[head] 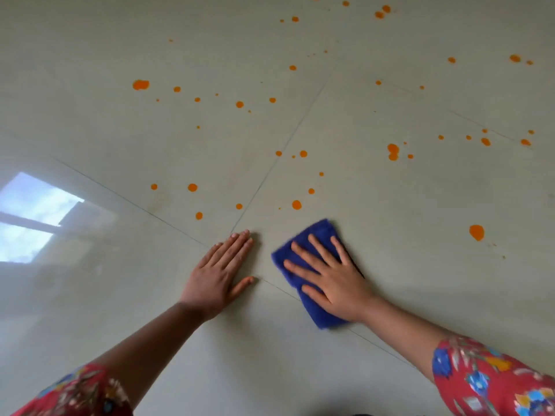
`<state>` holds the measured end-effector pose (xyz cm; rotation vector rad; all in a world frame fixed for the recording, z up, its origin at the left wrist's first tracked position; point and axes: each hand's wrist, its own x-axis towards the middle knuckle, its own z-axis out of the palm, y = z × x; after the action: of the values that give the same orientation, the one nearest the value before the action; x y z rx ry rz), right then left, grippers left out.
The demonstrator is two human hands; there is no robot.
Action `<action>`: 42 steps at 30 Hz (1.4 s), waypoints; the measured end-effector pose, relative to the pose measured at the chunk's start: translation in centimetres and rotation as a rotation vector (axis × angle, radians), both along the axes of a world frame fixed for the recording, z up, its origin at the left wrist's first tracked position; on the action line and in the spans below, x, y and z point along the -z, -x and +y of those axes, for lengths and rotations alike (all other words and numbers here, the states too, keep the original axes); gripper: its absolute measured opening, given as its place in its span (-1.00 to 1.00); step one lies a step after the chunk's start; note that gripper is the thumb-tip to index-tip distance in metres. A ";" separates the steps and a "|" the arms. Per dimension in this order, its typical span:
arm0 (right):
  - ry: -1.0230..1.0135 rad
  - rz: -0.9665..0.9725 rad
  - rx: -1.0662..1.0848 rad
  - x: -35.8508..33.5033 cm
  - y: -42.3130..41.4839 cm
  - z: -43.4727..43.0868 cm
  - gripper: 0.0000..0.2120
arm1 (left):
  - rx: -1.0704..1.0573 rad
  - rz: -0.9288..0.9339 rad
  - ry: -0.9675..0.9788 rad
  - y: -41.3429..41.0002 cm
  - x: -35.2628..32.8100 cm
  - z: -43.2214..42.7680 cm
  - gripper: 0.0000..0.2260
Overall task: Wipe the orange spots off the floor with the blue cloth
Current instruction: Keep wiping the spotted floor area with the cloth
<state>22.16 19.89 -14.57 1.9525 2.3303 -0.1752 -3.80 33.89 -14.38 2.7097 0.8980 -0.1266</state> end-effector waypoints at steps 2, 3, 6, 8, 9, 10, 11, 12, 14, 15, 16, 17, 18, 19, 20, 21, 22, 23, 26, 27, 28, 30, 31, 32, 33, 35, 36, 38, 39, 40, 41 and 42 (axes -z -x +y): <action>0.009 -0.013 -0.172 -0.2 -1.4 0.5 -0.45 | -0.094 0.020 0.002 2.2 0.1 1.0 -0.38; -0.008 -0.028 -0.127 -0.2 -2.4 1.3 -0.45 | -0.144 0.015 -0.004 3.2 0.2 1.3 -0.38; -0.075 -0.008 0.285 -0.2 -2.2 4.6 -0.45 | -0.302 0.017 -0.003 6.7 0.6 1.9 -0.35; -0.116 0.046 0.220 0.1 1.2 5.8 -0.43 | -0.427 -0.012 -0.010 8.2 0.7 3.2 -0.35; -0.105 0.070 0.042 0.4 3.3 6.0 -0.43 | -0.500 -0.024 -0.019 8.8 0.7 4.3 -0.35; -0.079 0.081 -0.161 0.6 5.1 6.4 -0.44 | -0.573 -0.035 -0.027 9.1 0.7 5.5 -0.35; -0.047 0.084 -0.338 0.8 6.2 7.8 -0.45 | -0.646 -0.040 -0.034 9.5 0.7 6.9 -0.35; -0.043 0.069 -0.443 0.8 6.7 9.8 -0.46 | -0.707 -0.045 -0.035 9.7 0.7 8.3 -0.34; -0.086 0.031 -0.396 1.0 7.0 14.5 -0.48 | -0.784 -0.042 -0.012 9.9 0.8 10.9 -0.34; -0.102 0.016 -0.270 0.9 6.7 16.5 -0.49 | -0.812 -0.035 0.007 9.9 0.9 11.9 -0.34; -0.112 -0.007 -0.125 1.0 5.9 17.9 -0.49 | -0.841 -0.032 0.025 9.9 1.1 12.6 -0.34; -0.121 -0.018 0.005 0.9 5.3 18.4 -0.49 | -0.873 -0.034 0.038 9.9 1.2 13.1 -0.35; -0.144 -0.002 0.093 0.9 5.3 18.3 -0.49 | -0.902 -0.042 0.034 10.1 1.4 13.4 -0.37; -0.163 0.017 0.144 0.9 5.7 17.2 -0.48 | -0.912 -0.048 0.007 9.8 1.5 13.2 -0.39; -0.174 0.049 0.137 1.0 6.7 15.7 -0.47 | -0.912 -0.054 -0.029 9.6 1.6 12.8 -0.41; -0.162 0.082 0.049 1.1 8.6 14.6 -0.46 | -0.927 -0.064 -0.049 9.6 1.7 12.8 -0.41; -0.140 0.111 -0.090 1.2 10.5 13.7 -0.45 | -0.934 -0.070 -0.055 9.5 1.7 12.8 -0.43; -0.092 0.134 -0.245 1.2 12.3 13.7 -0.45 | -0.935 -0.075 -0.051 9.4 1.8 12.7 -0.44; -0.067 0.121 -0.466 1.4 14.8 20.0 -0.46 | -0.953 -0.098 -0.056 9.6 1.7 12.9 -0.49; -0.091 0.093 -0.365 1.4 14.6 22.5 -0.46 | -0.956 -0.096 -0.054 9.6 1.7 12.7 -0.49; -0.100 0.061 -0.197 1.2 13.8 25.1 -0.46 | -0.959 -0.088 -0.052 9.6 1.7 12.6 -0.49; -0.137 0.026 0.162 1.1 11.6 27.3 -0.45 | -0.966 -0.074 -0.052 9.6 1.8 12.6 -0.49; -0.149 0.035 0.252 1.1 11.5 26.7 -0.45 | -0.969 -0.076 -0.050 9.5 1.8 12.7 -0.49; -0.159 0.039 0.263 1.1 12.1 25.2 -0.44 | -0.969 -0.081 -0.049 9.6 1.8 12.7 -0.49; -0.139 0.054 0.182 1.1 13.3 23.2 -0.43 | -0.975 -0.086 -0.050 9.5 1.8 12.8 -0.49; -0.083 0.100 -0.127 1.0 16.2 20.3 -0.43 | -0.983 -0.090 -0.045 9.5 1.8 12.9 -0.48; -0.054 0.122 -0.265 1.0 17.3 20.8 -0.43 | -0.985 -0.088 -0.042 9.5 1.8 12.9 -0.48; -0.059 0.120 -0.359 1.1 18.3 25.3 -0.44 | -0.983 -0.085 -0.041 9.5 1.6 12.9 -0.47; -0.080 0.090 -0.308 1.1 18.4 27.9 -0.45 | -0.986 -0.088 -0.034 9.6 1.6 13.0 -0.47; -0.108 0.060 -0.192 1.1 18.0 30.0 -0.46 | -0.987 -0.083 -0.028 9.6 1.6 12.9 -0.47; -0.121 0.036 -0.028 1.1 16.8 31.4 -0.46 | -0.982 -0.078 -0.028 9.7 1.5 13.0 -0.48; -0.155 0.025 0.135 1.1 15.6 31.6 -0.47 | -0.978 -0.074 -0.025 9.7 1.5 13.0 -0.48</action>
<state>6.56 51.54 -15.63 2.1937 2.2904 -0.0285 -13.52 46.85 -15.88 1.9737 2.0479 0.1875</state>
